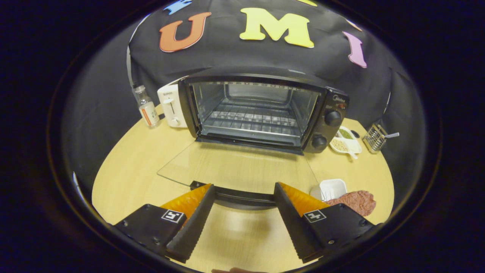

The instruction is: Open the toaster oven, put the food inside, and close the toaster oven door.

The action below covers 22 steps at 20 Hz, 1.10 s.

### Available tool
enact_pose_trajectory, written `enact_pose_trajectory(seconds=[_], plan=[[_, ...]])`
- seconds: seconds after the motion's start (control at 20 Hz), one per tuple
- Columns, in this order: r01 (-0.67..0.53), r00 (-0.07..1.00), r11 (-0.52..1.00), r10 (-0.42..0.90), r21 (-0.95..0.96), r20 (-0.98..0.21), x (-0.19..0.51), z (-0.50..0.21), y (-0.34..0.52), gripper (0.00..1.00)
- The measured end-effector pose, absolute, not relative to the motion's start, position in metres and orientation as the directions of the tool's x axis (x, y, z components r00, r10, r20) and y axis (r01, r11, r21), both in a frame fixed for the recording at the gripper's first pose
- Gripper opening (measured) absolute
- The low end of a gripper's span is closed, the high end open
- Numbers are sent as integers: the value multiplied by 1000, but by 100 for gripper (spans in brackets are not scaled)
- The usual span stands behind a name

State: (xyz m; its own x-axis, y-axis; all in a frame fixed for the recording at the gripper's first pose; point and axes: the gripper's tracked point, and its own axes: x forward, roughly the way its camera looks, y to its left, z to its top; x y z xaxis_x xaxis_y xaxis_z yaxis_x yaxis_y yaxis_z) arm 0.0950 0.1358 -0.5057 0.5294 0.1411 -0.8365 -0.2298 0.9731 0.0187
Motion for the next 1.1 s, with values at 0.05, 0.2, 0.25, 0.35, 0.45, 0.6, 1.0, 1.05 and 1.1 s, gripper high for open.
enact_pose_trajectory(seconds=[0.05, 0.2, 0.25, 0.35, 0.45, 0.6, 1.0, 1.05, 1.1], plan=[[-230, 518, 973, 150, 32, -842, 94, -512, 136, 99], [-201, 487, 976, 172, 82, -856, 89, -533, 132, 99], [-196, 504, 977, 178, 89, -845, 94, -533, 130, 100], [-198, 523, 974, 196, 106, -830, 100, -533, 129, 99], [-206, 521, 970, 223, 131, -824, 98, -532, 127, 100], [-218, 514, 964, 247, 153, -822, 93, -523, 120, 99], [-262, 558, 943, 322, 207, -765, 84, -464, 79, 99], [-260, 565, 944, 318, 202, -761, 84, -456, 68, 99], [-260, 568, 945, 317, 200, -759, 84, -448, 58, 99]])
